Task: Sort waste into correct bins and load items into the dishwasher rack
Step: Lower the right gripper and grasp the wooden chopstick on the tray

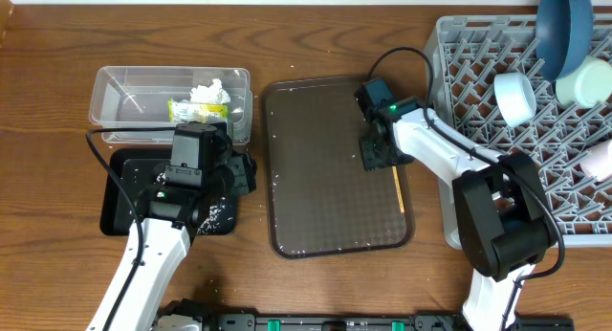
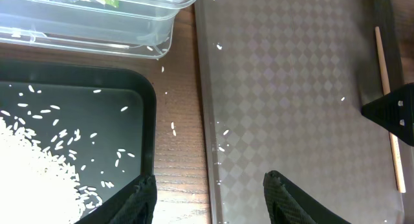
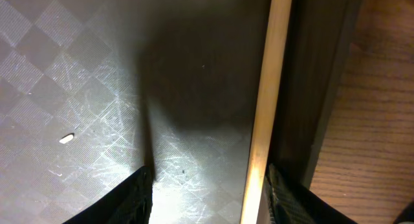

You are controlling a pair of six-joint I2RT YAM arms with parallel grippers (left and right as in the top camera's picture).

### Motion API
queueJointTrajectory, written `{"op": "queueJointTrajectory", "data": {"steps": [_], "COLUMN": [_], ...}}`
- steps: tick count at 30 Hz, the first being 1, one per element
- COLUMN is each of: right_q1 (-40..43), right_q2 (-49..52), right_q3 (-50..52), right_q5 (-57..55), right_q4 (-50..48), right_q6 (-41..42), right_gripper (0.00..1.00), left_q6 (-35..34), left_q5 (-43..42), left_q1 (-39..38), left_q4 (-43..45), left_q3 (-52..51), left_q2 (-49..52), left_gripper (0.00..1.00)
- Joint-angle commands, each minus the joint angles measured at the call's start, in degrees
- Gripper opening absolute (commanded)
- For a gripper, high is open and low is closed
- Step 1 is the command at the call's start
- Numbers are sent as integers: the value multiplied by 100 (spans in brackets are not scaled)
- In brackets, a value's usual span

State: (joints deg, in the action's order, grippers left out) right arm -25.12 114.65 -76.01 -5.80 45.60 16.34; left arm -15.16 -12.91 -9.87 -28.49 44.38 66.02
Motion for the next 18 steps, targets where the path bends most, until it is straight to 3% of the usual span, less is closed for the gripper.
{"op": "queueJointTrajectory", "data": {"steps": [1,6,10,16,18], "right_q1": [-42,-44,-46,-46,-44], "right_q2": [96,98,98,98,98], "right_q3": [59,173,404,691,702], "right_q5": [-66,428,608,605,605], "right_q4": [24,7,-129,-378,-413], "right_q6": [103,101,105,190,188], "right_gripper": [56,52,35,18,17], "left_q6": [50,50,50,50,50], "left_q5": [57,57,57,57,57], "left_q1": [-13,-13,-13,-13,-13], "left_q4": [-17,-17,-17,-17,-17], "left_q3": [31,31,31,31,31], "left_q2": [22,22,22,22,22], "left_gripper": [56,56,56,56,56]}}
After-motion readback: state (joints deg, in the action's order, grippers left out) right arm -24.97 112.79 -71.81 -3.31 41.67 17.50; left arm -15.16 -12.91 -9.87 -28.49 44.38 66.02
